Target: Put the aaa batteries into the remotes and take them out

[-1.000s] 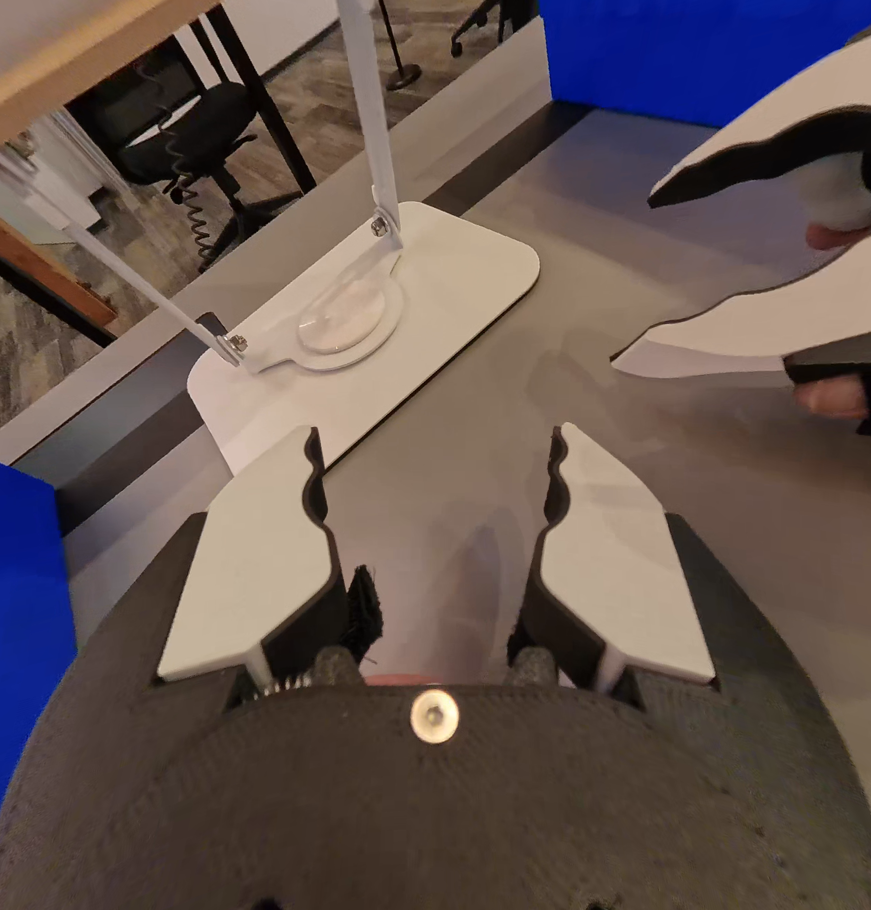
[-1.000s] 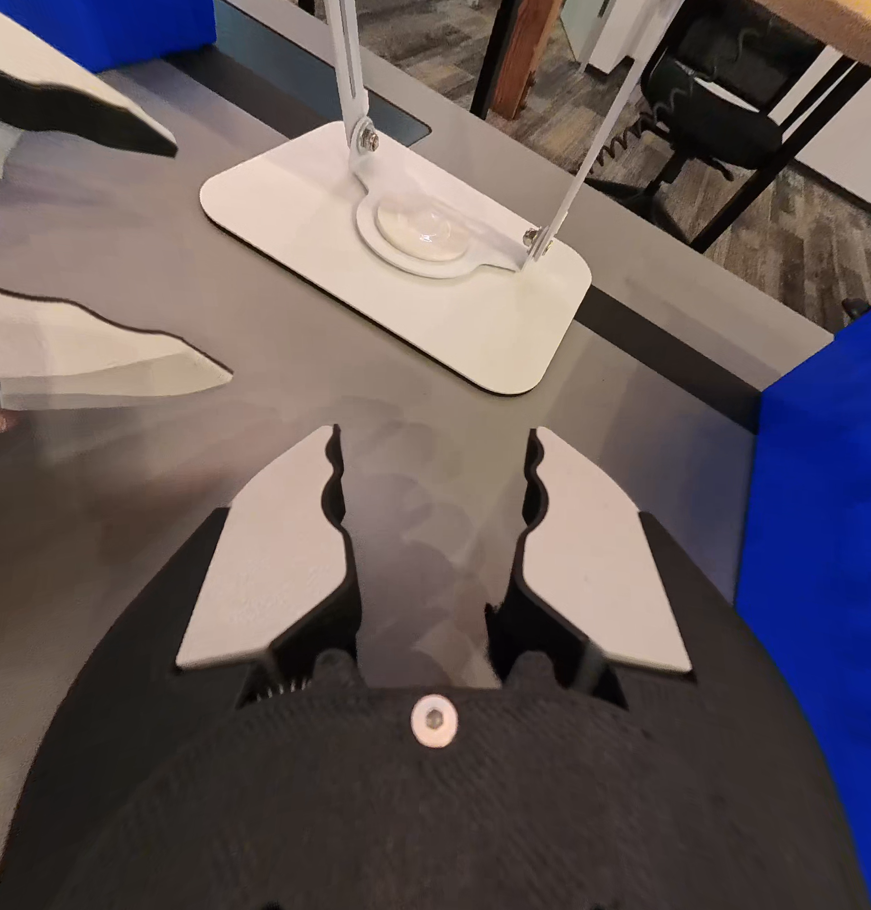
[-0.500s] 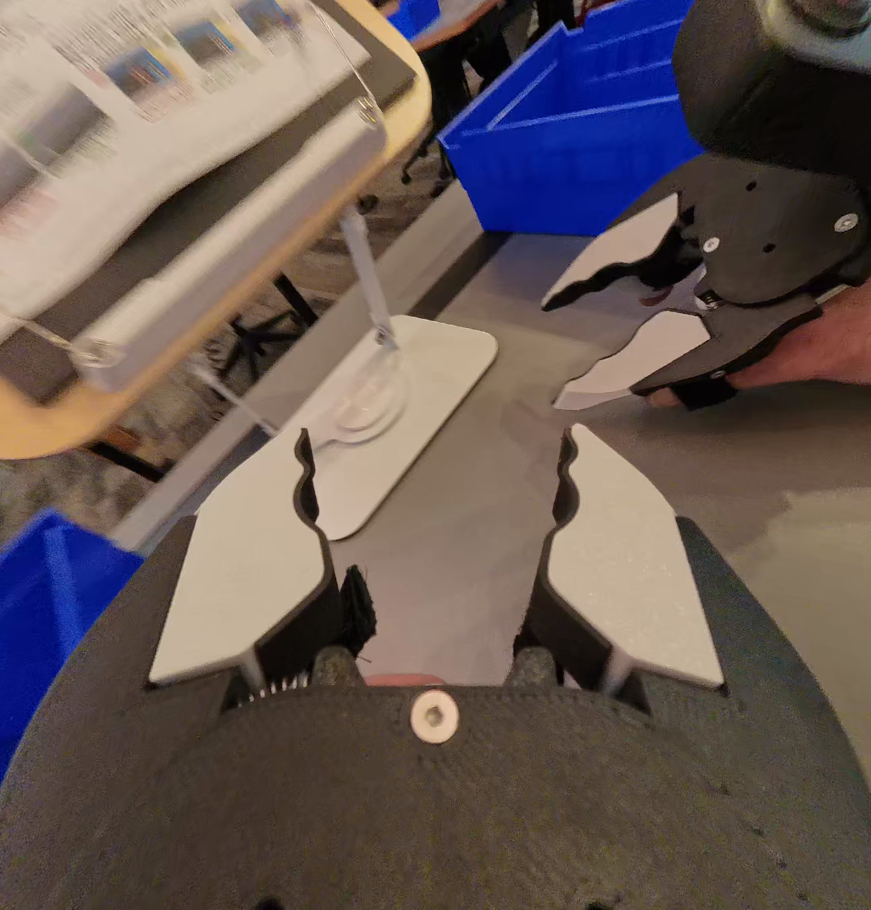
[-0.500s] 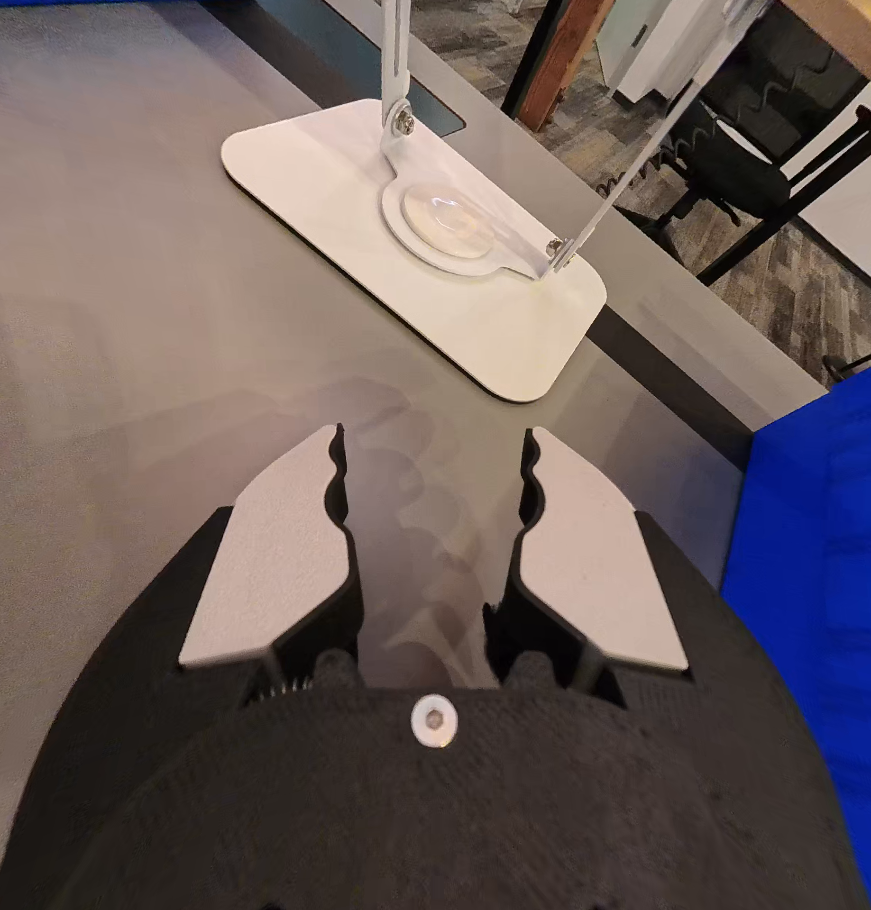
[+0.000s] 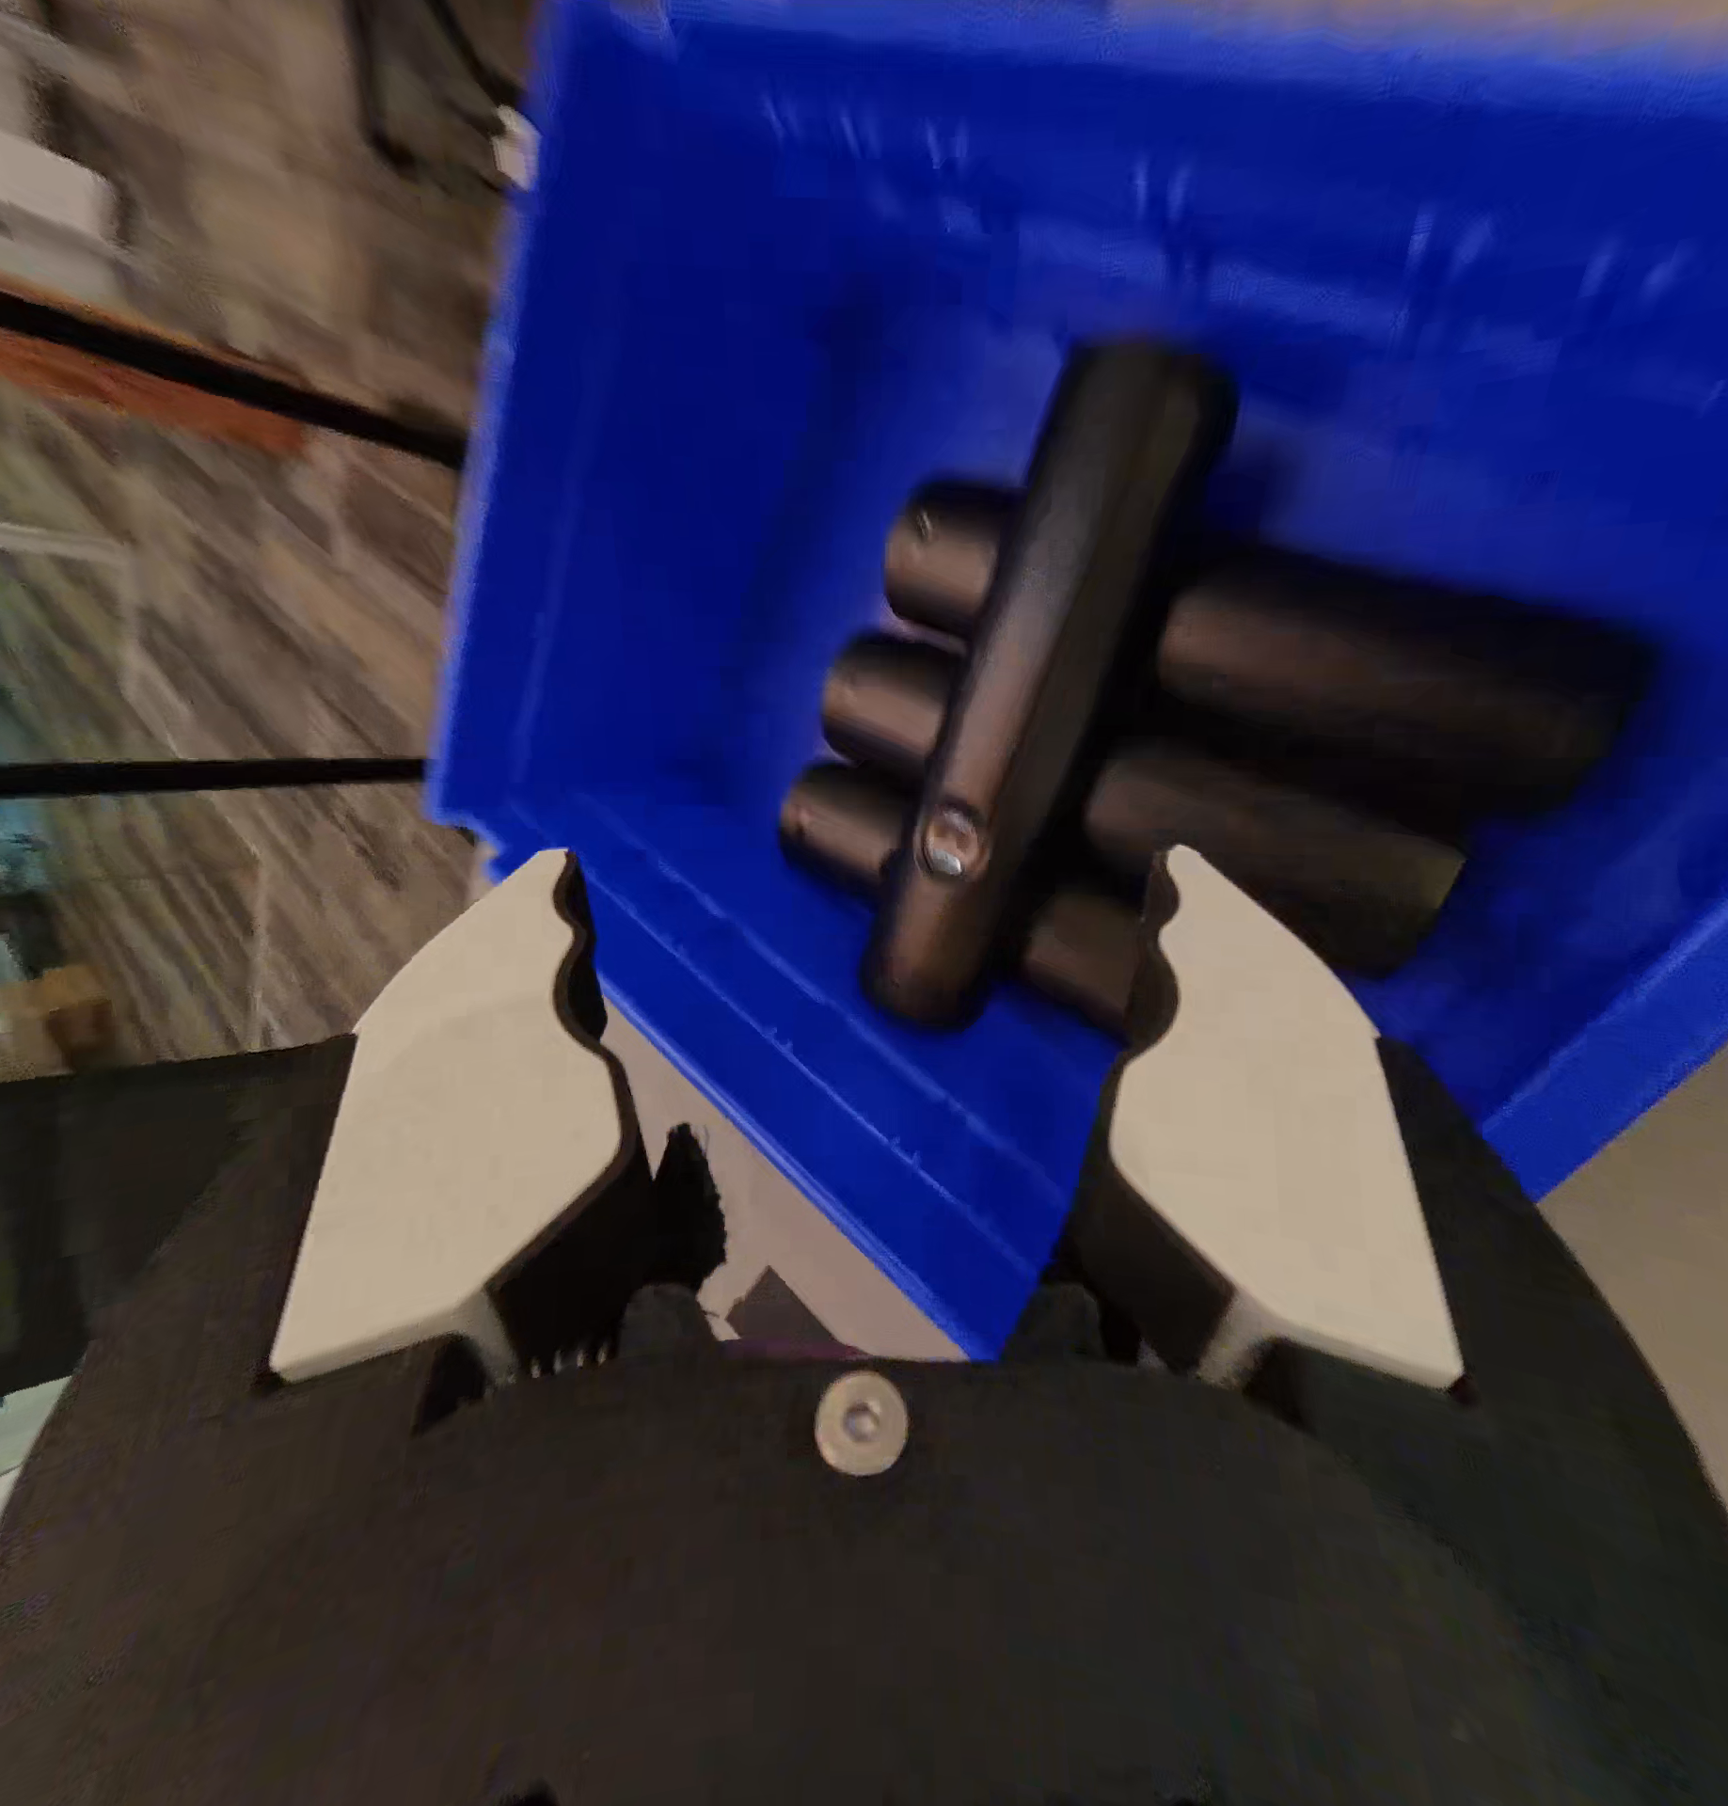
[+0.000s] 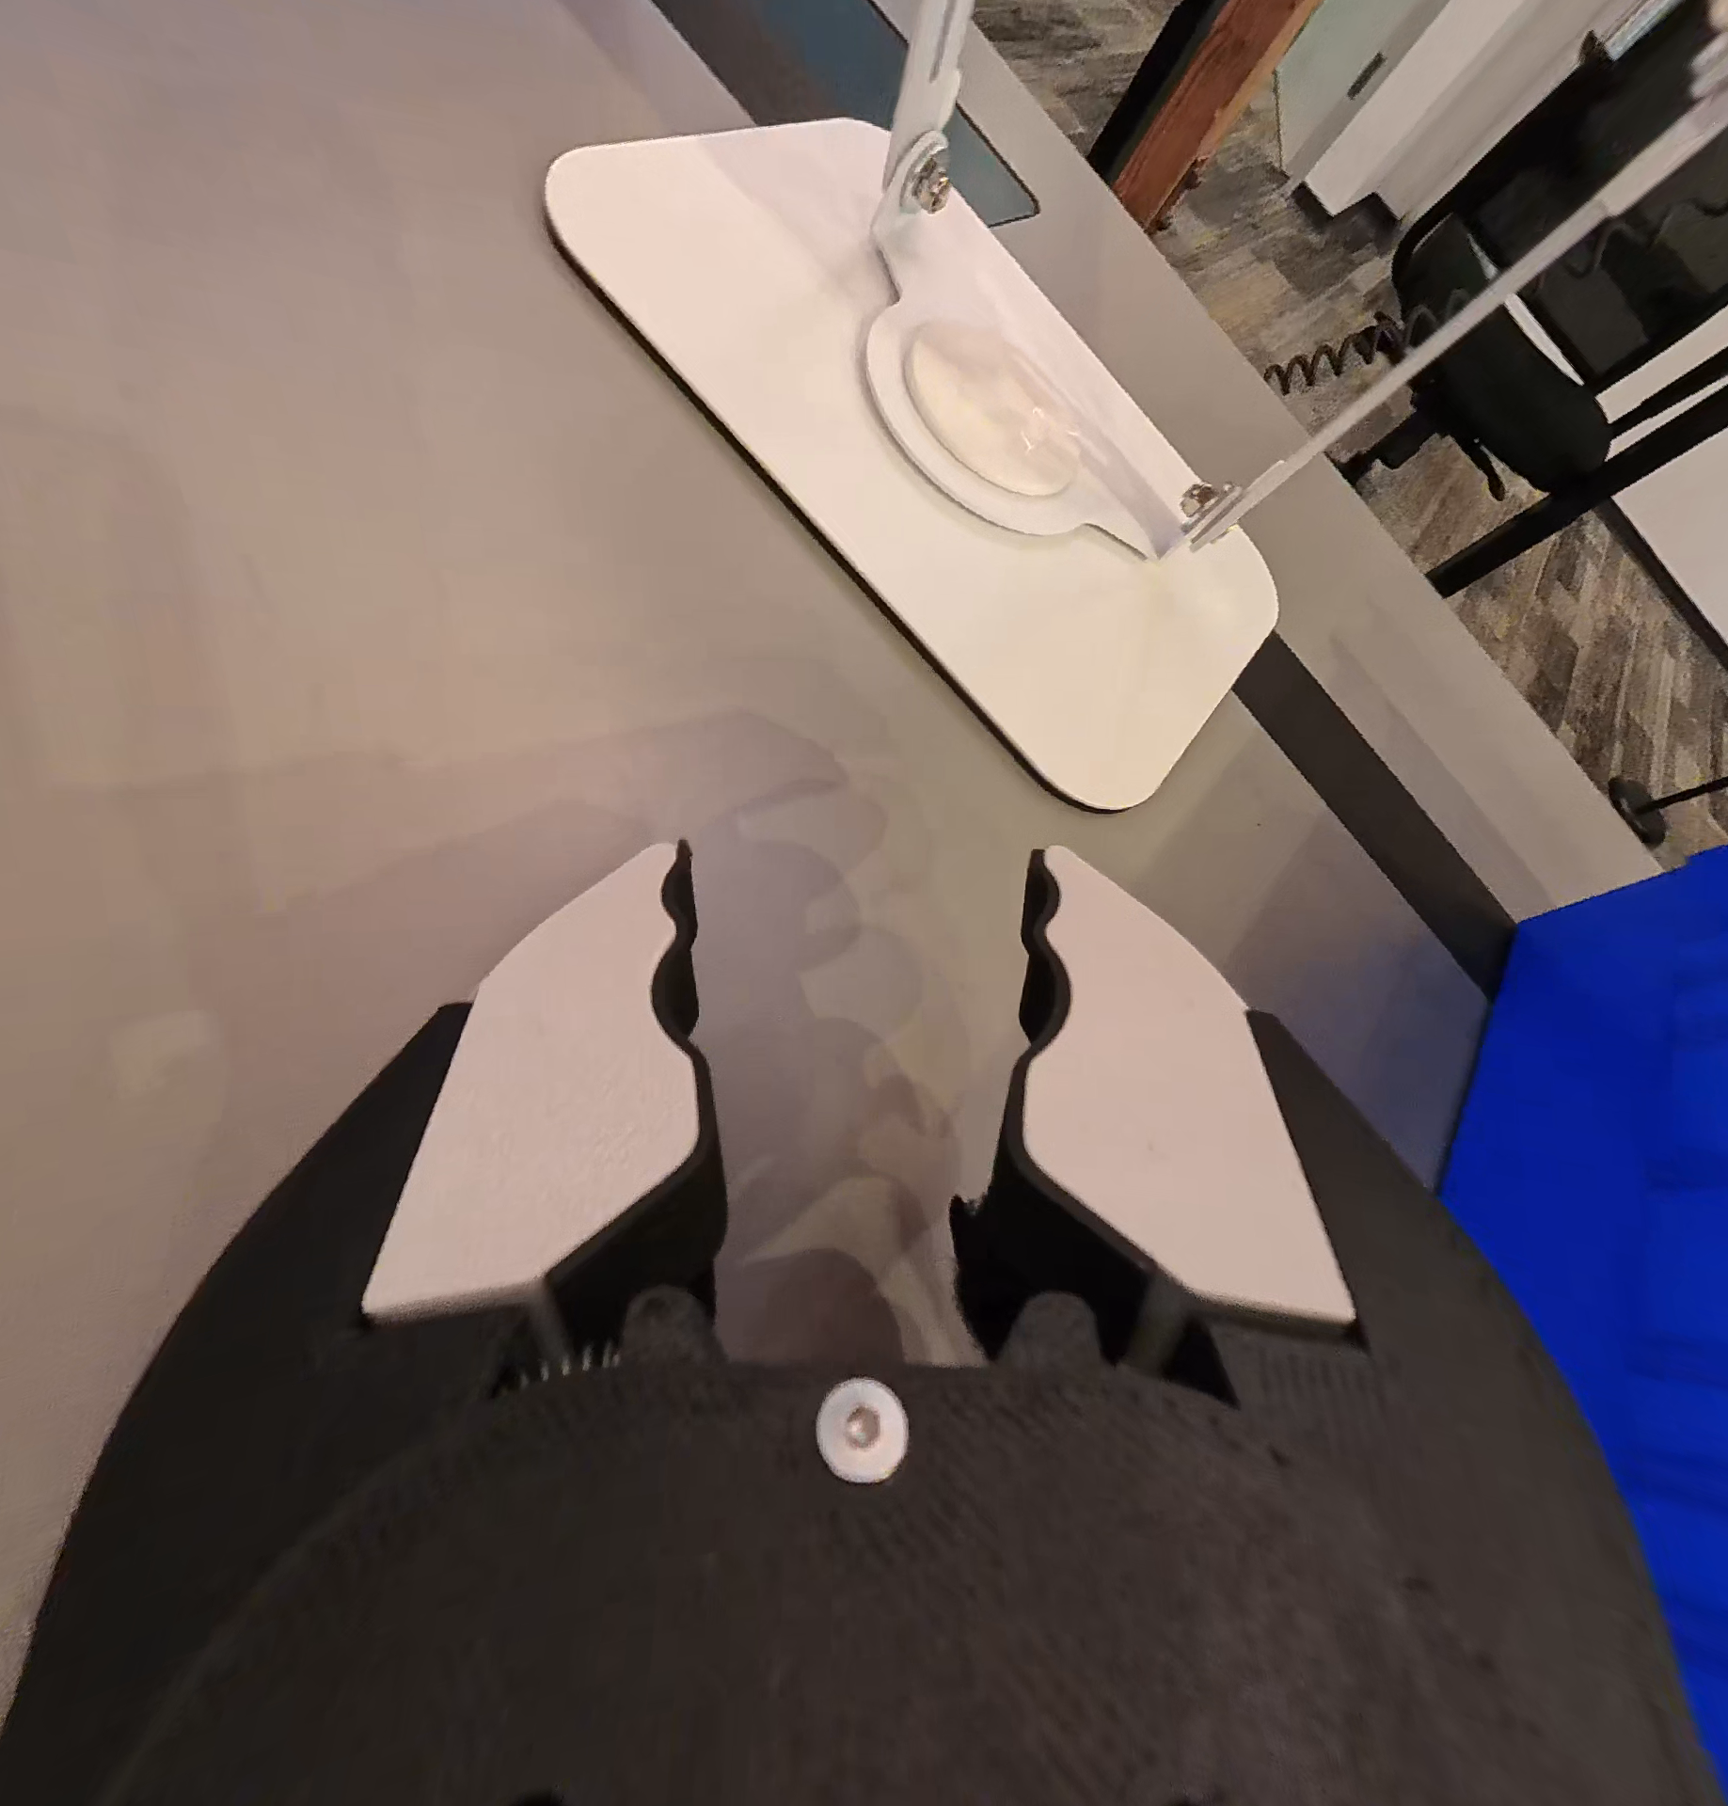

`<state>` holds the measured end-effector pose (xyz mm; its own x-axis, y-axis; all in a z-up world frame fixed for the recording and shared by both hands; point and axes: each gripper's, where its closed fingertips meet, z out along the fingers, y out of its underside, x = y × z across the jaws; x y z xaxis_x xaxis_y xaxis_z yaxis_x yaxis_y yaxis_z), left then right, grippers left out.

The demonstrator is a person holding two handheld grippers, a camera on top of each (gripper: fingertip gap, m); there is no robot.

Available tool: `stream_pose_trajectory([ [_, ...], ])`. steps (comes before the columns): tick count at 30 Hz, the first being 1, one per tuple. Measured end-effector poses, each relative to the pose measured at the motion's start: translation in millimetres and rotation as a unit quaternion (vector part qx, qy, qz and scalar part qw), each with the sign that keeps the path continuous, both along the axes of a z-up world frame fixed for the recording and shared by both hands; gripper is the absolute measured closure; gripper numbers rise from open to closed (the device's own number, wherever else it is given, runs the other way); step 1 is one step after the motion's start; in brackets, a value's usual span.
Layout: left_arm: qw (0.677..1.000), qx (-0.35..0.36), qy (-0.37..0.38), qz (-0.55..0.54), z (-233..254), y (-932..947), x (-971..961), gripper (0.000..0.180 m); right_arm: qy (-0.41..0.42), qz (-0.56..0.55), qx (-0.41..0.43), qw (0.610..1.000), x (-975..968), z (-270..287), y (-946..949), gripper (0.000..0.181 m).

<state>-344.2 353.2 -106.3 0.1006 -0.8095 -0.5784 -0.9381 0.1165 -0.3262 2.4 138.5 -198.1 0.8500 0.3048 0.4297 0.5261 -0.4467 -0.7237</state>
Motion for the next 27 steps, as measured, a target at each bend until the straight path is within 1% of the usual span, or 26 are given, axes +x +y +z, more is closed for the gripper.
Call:
stream_pose_trajectory([
  [2, 0.998, -0.040, 0.050, 0.003, -23, 15, -16, 0.076, -0.008, 0.002, -0.003, 1.000, -1, -2, 0, 0.117],
  [5, 0.990, -0.080, 0.118, -0.003, -50, 28, -32, 0.079, -0.008, 0.004, -0.004, 1.000, -1, -2, 0, 0.118],
  [8, 0.976, -0.102, 0.192, -0.019, -73, 33, -43, 0.084, -0.005, 0.006, -0.005, 1.000, -1, -2, 0, 0.119],
  [9, 0.973, -0.112, 0.202, -0.025, -77, 33, -42, 0.089, -0.006, 0.007, -0.005, 1.000, -2, -2, 0, 0.119],
  [11, 0.969, -0.131, 0.204, -0.032, -78, 31, -35, 0.093, -0.011, 0.010, -0.007, 1.000, -3, -3, 0, 0.119],
  [12, 0.964, -0.150, 0.217, -0.035, -81, 27, -35, 0.099, -0.012, 0.011, -0.009, 1.000, -3, -3, 0, 0.119],
  [13, 0.956, -0.180, 0.228, -0.037, -85, 21, -36, 0.113, -0.013, 0.012, -0.009, 1.000, -3, -4, 0, 0.119],
  [16, 0.940, -0.234, 0.248, -0.033, -90, 13, -36, 0.121, -0.014, 0.016, -0.010, 1.000, -4, -4, -1, 0.119],
  [18, 0.933, -0.269, 0.239, -0.026, -94, 10, -34, 0.118, -0.014, 0.017, -0.010, 1.000, -5, -4, -1, 0.119],
  [20, 0.925, -0.300, 0.234, -0.018, -96, 8, -34, 0.124, -0.014, 0.019, -0.010, 1.000, -5, -4, -1, 0.119],
  [21, 0.923, -0.307, 0.232, -0.015, -96, 9, -34, 0.129, -0.014, 0.020, -0.010, 1.000, -5, -4, -1, 0.119],
  [25, 0.923, -0.301, 0.239, -0.022, -95, 8, -34, 0.130, -0.015, 0.022, -0.011, 1.000, -6, -4, -1, 0.119],
  [27, 0.929, -0.283, 0.237, -0.027, -94, 10, -33, 0.130, -0.015, 0.022, -0.009, 1.000, -6, -3, -1, 0.120],
])
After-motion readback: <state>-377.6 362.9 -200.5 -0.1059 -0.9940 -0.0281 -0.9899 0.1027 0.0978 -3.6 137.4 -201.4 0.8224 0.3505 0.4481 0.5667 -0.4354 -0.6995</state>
